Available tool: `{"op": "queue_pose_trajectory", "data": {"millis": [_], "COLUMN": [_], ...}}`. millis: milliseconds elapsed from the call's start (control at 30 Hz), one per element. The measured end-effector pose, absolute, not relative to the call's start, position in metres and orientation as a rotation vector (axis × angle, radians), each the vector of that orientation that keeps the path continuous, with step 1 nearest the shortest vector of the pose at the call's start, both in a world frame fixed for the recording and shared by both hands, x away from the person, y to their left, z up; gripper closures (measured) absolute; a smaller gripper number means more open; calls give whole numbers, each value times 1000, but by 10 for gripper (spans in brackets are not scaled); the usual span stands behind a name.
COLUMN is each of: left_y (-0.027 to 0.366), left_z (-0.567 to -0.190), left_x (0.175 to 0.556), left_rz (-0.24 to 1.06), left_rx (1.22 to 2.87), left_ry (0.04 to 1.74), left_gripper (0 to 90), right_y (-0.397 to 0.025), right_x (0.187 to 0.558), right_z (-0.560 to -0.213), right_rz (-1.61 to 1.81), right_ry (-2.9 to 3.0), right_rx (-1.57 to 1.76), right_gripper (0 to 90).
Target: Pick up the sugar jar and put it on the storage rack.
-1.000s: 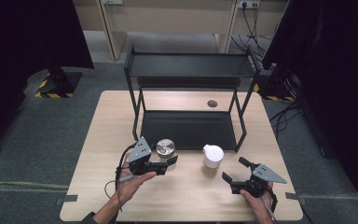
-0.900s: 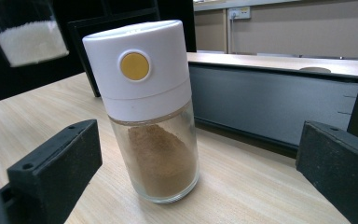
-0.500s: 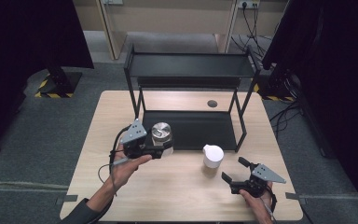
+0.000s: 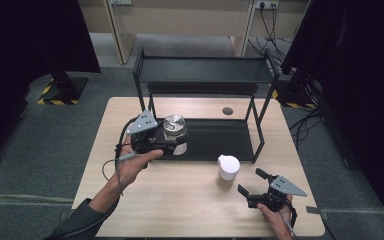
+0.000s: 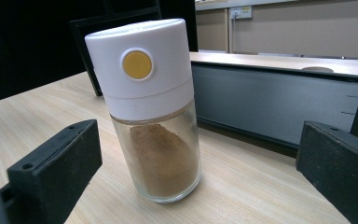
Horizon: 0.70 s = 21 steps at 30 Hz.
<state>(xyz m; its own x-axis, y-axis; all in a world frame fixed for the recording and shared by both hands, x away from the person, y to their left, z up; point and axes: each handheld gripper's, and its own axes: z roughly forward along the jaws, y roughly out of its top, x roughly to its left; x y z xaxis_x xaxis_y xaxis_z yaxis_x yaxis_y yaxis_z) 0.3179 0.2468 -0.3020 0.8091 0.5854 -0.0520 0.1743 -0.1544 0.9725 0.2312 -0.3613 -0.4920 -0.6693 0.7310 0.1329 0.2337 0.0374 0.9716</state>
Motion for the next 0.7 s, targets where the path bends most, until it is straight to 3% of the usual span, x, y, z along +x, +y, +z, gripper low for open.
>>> {"op": "queue_pose_trajectory", "data": {"millis": [700], "left_y": [238], "left_z": [-231], "left_x": [335], "left_rz": [423], "left_rx": [1715], "left_ry": [604], "left_gripper": [315], "right_y": [-361], "right_x": [232], "right_z": [-492], "right_rz": [1670], "right_ry": [1925], "right_rx": [970], "right_gripper": [4]}}
